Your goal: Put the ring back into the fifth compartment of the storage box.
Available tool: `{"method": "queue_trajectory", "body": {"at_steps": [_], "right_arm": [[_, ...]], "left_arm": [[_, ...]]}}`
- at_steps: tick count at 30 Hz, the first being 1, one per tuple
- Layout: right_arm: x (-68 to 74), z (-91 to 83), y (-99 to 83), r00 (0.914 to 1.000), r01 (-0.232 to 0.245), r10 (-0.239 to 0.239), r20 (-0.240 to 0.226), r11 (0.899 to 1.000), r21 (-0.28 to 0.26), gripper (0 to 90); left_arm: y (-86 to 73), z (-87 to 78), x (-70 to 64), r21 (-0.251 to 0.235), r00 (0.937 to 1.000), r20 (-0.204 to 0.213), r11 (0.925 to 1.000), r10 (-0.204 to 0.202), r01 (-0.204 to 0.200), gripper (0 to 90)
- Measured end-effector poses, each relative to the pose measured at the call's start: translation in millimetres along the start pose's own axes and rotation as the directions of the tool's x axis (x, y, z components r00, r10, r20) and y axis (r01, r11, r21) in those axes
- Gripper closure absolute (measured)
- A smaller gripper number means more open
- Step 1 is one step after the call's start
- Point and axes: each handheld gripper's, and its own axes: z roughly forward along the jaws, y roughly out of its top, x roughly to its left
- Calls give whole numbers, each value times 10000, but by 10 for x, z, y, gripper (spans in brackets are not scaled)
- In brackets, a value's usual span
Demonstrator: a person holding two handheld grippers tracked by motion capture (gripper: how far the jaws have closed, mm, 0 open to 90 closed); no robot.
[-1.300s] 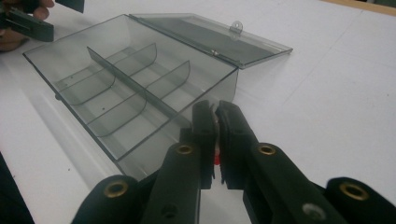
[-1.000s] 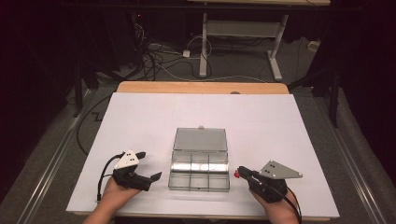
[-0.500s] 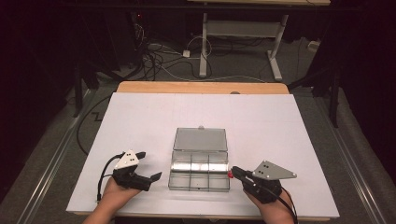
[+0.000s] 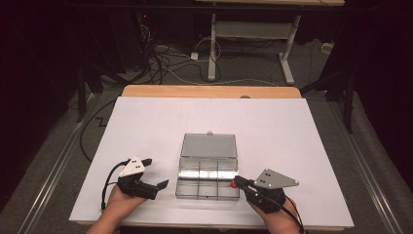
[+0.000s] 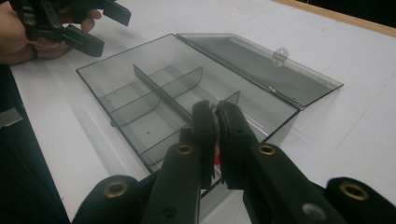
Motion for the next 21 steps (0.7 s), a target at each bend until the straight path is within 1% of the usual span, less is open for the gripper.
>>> {"method": "queue_trajectory", "body": {"at_steps": [5, 21], "right_arm": [[36, 37, 10, 9999, 91, -91, -82, 9999, 62, 874], [134, 140, 52, 9990, 295, -294, -324, 9996, 24, 874]], "left_arm": [[-1, 0, -1, 2, 10000, 0, 10000, 7, -7, 0], [-3, 0, -4, -24, 10000, -5, 10000, 21, -21, 0]]}}
